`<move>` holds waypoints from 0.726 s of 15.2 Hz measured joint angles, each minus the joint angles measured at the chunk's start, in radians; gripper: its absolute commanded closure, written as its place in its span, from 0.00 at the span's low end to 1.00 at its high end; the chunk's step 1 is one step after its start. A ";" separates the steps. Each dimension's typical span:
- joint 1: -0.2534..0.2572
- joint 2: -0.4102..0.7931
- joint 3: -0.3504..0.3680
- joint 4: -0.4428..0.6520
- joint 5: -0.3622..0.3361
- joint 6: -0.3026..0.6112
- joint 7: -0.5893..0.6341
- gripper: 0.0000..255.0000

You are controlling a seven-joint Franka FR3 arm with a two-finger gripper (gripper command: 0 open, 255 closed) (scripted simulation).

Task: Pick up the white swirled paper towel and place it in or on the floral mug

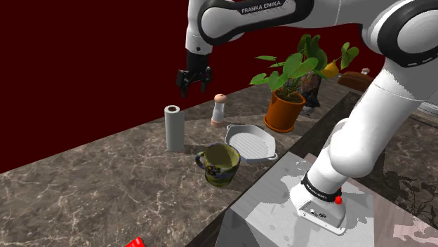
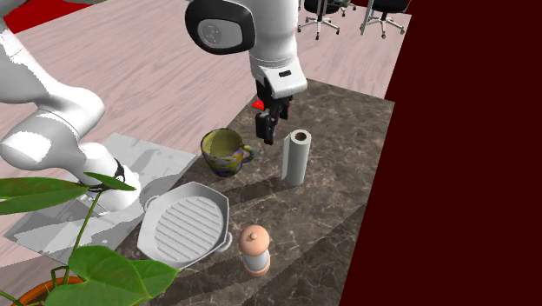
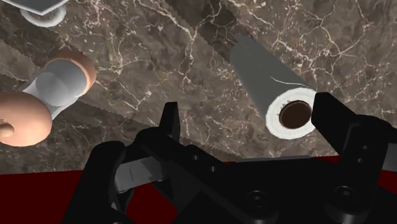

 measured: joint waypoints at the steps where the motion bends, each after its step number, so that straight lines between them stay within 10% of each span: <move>1: 0.006 0.039 0.008 0.034 -0.013 0.000 0.017 0.00; 11: 0.067 0.340 0.030 0.281 -0.111 0.013 0.123 0.00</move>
